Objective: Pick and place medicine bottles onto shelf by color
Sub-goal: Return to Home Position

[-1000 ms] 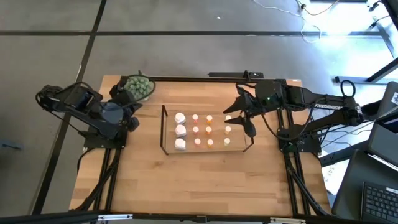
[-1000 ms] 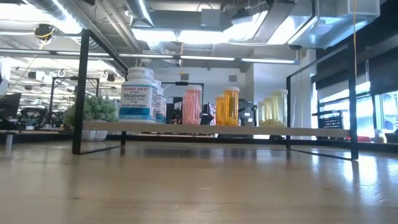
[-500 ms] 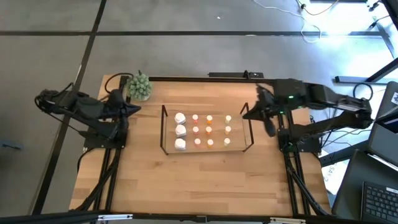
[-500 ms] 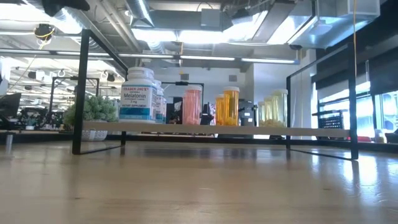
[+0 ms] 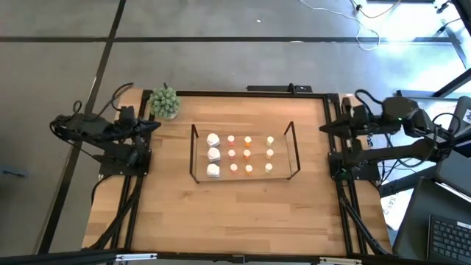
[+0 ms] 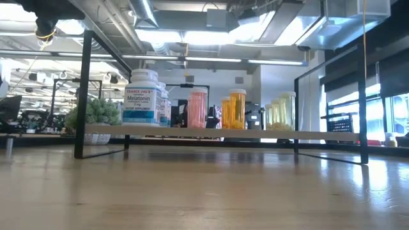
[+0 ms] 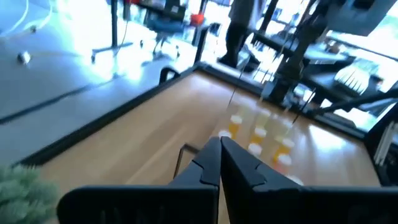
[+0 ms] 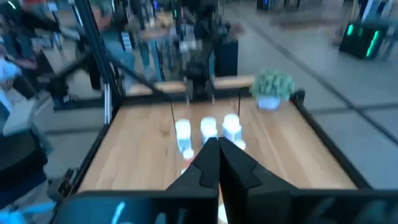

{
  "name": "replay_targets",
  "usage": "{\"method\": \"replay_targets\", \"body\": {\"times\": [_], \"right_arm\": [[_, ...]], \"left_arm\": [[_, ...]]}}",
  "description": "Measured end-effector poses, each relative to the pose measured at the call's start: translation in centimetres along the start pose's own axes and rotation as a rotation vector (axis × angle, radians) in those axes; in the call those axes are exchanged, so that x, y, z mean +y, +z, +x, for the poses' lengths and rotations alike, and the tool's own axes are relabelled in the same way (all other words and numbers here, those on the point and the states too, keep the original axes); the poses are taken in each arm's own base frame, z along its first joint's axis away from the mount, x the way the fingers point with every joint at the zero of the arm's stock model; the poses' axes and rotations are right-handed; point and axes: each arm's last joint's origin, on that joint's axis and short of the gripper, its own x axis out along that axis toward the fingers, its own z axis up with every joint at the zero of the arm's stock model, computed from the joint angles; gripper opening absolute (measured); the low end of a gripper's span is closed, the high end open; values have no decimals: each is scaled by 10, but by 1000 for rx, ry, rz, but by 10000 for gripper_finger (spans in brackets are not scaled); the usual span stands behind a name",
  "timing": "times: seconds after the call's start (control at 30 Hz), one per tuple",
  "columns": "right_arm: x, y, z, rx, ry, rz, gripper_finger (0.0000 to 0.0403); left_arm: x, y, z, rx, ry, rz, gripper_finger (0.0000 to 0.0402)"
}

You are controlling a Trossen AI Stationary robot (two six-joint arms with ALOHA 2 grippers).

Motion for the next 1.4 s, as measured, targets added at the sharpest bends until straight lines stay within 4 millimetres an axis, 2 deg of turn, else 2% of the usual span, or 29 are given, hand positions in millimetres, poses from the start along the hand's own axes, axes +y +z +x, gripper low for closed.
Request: {"method": "replay_targets", "body": {"times": [0.27, 0.5, 0.63, 0.87, 1.07, 1.4], "right_arm": [[-3, -50, -29, -191, -4, 23, 2], [-7, -90, -56, -351, -33, 78, 1], [-8, -95, -48, -271, -66, 64, 1], [-9, -100, -40, -312, -70, 65, 0], [-11, -115, -10, -339, -66, 57, 0], [-15, -153, 36, -365, -39, 35, 0]], "left_arm": [[14, -8, -10, -151, -49, 24, 1], [13, -7, -10, -163, -58, 57, 1], [13, -6, -10, -171, -57, 51, 1], [10, -12, -5, -168, -57, 60, 1], [5, -28, 7, -162, -52, 87, 1], [-2, -59, 27, -147, -49, 107, 1]]}}
